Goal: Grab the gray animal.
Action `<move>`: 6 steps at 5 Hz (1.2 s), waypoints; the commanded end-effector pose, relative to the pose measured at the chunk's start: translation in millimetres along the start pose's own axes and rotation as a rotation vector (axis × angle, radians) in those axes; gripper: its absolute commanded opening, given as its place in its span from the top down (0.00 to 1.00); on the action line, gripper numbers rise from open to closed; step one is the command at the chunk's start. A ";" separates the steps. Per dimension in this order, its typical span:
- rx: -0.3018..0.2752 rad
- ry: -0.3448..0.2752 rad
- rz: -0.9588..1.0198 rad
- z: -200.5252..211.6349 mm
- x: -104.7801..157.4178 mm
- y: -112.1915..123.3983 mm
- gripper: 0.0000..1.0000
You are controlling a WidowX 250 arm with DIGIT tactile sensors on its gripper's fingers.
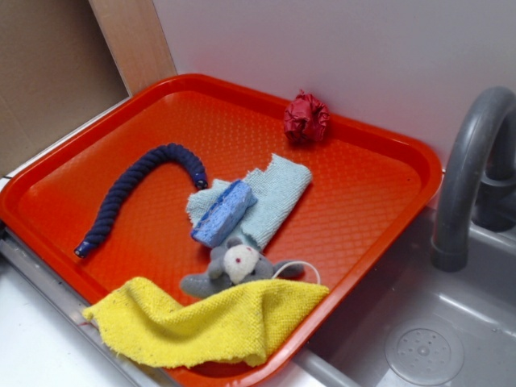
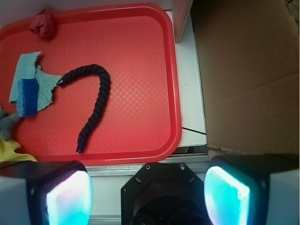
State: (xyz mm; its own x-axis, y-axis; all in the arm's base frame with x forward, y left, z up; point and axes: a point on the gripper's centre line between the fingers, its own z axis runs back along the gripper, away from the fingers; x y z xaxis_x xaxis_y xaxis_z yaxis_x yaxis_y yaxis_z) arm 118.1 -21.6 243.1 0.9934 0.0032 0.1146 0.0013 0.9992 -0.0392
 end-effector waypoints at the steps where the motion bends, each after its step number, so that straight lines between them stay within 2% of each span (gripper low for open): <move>1: 0.000 0.000 0.000 0.0 0.0 0.0 0.00; 2: -0.084 -0.061 -0.228 -16.5 17.9 -25.8 0.00; 3: -0.135 -0.134 -0.419 -28.5 27.5 -52.7 0.00; 4: -0.147 -0.127 -0.672 -52.9 34.3 -96.8 0.00; 5: -0.199 -0.107 -0.901 -79.1 21.7 -146.7 0.00; 6: -0.215 -0.063 -1.046 -105.1 5.2 -192.5 0.00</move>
State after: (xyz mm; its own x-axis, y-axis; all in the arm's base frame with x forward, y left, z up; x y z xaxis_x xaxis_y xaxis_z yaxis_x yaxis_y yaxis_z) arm 147.7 -207.3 131.1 0.5084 -0.8420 0.1804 0.8608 0.5029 -0.0784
